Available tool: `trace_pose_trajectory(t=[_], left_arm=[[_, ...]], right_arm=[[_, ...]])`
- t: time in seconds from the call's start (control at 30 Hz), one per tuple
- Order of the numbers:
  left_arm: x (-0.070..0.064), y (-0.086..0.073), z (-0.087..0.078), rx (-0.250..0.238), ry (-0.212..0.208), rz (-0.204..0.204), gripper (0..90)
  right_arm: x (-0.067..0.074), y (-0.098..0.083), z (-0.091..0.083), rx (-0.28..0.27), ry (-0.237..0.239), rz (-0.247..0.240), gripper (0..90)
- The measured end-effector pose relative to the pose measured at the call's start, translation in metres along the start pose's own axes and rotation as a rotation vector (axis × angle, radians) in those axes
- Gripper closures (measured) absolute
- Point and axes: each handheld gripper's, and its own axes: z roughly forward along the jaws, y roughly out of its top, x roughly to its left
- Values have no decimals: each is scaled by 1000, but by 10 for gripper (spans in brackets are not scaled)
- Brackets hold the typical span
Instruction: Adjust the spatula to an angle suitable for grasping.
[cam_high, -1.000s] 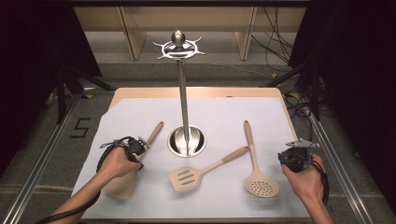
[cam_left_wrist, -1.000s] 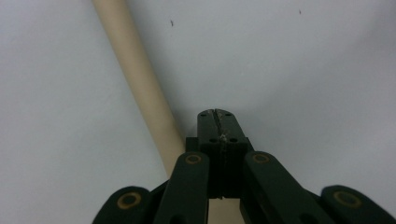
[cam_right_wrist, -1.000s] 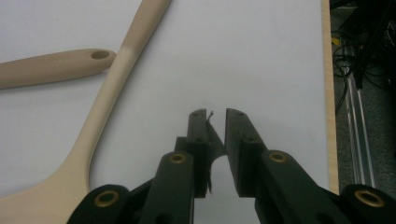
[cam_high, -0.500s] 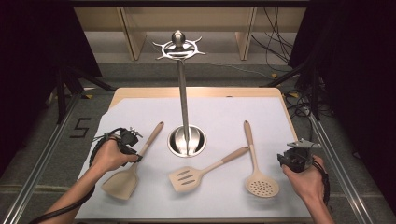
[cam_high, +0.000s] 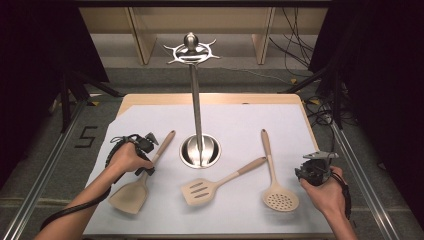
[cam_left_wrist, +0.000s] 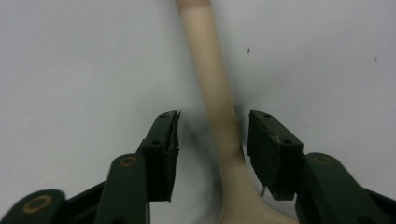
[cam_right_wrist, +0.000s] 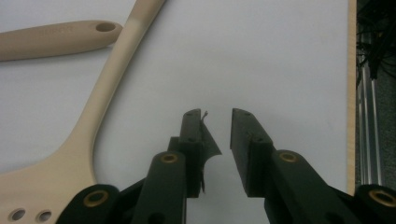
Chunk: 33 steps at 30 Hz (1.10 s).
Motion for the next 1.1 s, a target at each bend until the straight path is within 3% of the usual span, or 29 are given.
trace_pose_trajectory(t=[0.1,0.13,0.2,0.27,0.33,0.37,0.43,0.53,0.57,0.63,0.7,0.73,0.8,0.87,1.1], left_arm=[[-1,5,1,26,8,17,611],[-3,6,1,36,6,-4,623],[-5,9,2,57,13,24,684],[-8,11,1,83,20,23,710],[-9,13,1,96,18,-6,725],[-9,13,0,98,9,-16,739],[-6,10,-1,81,-8,-37,761],[-1,1,-1,15,-37,-36,780],[0,-1,-3,4,-45,-63,781],[5,-9,-5,-50,-70,-85,781],[6,-17,-7,-117,-81,-96,781],[6,-20,-9,-140,-86,-102,781],[6,-28,-14,-214,-93,-92,781],[9,-33,-20,-249,-88,-26,781],[2,-53,-37,-436,-70,-44,781]], right_arm=[[2,1,0,15,10,7,788],[3,1,-1,16,17,10,793],[3,1,-2,10,29,16,802],[3,1,-3,14,12,22,802],[1,1,-2,4,19,5,801],[2,0,-2,10,20,27,800],[2,-1,-4,10,12,21,798],[0,-1,-3,-3,21,15,796],[-1,-1,-3,-8,14,10,796],[3,-1,-4,7,13,53,794],[4,0,-5,3,15,59,793],[1,1,-4,-7,14,29,793],[1,1,-5,-12,6,25,792],[0,1,-4,-22,10,8,791],[2,1,-5,-19,7,20,789]])
